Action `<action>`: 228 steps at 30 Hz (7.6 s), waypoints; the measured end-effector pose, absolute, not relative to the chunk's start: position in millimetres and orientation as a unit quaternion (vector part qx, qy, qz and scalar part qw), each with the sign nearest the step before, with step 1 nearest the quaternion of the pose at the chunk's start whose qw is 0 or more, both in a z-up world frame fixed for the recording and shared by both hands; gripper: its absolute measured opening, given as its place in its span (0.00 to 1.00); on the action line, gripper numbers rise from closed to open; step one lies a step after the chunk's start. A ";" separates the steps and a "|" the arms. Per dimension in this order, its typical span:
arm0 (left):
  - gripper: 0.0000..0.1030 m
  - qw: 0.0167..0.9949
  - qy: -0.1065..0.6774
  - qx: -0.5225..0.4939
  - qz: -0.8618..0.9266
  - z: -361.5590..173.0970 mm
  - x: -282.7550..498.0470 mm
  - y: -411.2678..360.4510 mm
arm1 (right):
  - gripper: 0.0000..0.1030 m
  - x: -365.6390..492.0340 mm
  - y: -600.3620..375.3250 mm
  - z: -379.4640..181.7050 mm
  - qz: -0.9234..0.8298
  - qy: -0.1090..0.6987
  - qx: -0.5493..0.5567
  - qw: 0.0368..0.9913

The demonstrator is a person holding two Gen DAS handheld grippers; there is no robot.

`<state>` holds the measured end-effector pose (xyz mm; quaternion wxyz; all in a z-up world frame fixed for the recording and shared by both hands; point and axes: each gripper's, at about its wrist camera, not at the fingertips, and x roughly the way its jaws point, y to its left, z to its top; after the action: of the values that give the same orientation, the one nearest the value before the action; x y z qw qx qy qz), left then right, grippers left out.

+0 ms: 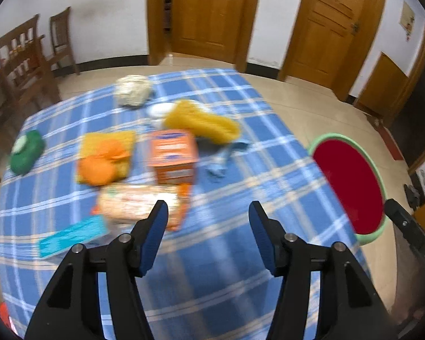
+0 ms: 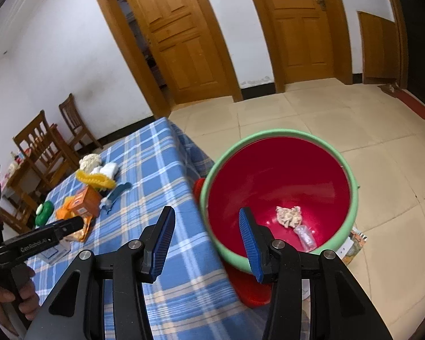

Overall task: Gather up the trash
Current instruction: 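Withdraw both tools from the bin back toward the table, then grasp the teal medicine box with the left gripper and lift it, then hold the medicine box in the left tool while the right tool approaches the bread packet, then close the right gripper on the bread packet and lift it, then carry the bread packet with the right tool while the left tool carries the medicine box over the bin, then open both grippers over the red bin to drop the box and packet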

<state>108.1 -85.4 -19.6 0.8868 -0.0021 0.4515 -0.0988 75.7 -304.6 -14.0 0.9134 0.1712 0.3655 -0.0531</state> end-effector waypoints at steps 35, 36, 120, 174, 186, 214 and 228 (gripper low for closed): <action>0.44 0.852 0.514 -0.013 -0.103 -55.8 107.5 33.3 | 0.53 91.9 -231.5 -27.9 0.008 0.411 0.140 0.901; 0.35 0.853 0.512 -0.017 -0.104 -55.6 107.1 34.2 | 0.53 93.1 -230.0 -28.5 0.010 0.412 0.139 0.900; 0.17 0.889 0.433 -0.145 0.043 -54.2 68.6 128.1 | 0.60 213.5 -21.3 -57.8 0.238 0.436 -0.100 0.862; 0.17 0.897 0.421 -0.056 -0.122 -11.1 89.6 -28.6 | 0.43 122.9 -214.1 -11.4 0.092 0.426 0.109 0.893; 0.17 0.886 0.428 -0.010 -0.179 -6.7 102.7 -108.2 | 0.43 105.0 -285.8 -12.9 0.020 0.413 0.155 0.897; 0.17 0.834 0.461 0.087 -0.289 -49.4 138.4 -272.2 | 0.45 101.9 -404.6 -59.6 -0.116 0.426 0.214 0.872; 0.40 0.824 0.465 0.084 -0.313 -52.3 142.3 -300.3 | 0.55 97.6 -407.9 -58.1 -0.132 0.420 0.213 0.872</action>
<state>142.3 -300.3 -52.3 0.8238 0.0843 0.4648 -0.3134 97.6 -407.9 -58.1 0.8720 0.2133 0.4204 -0.1320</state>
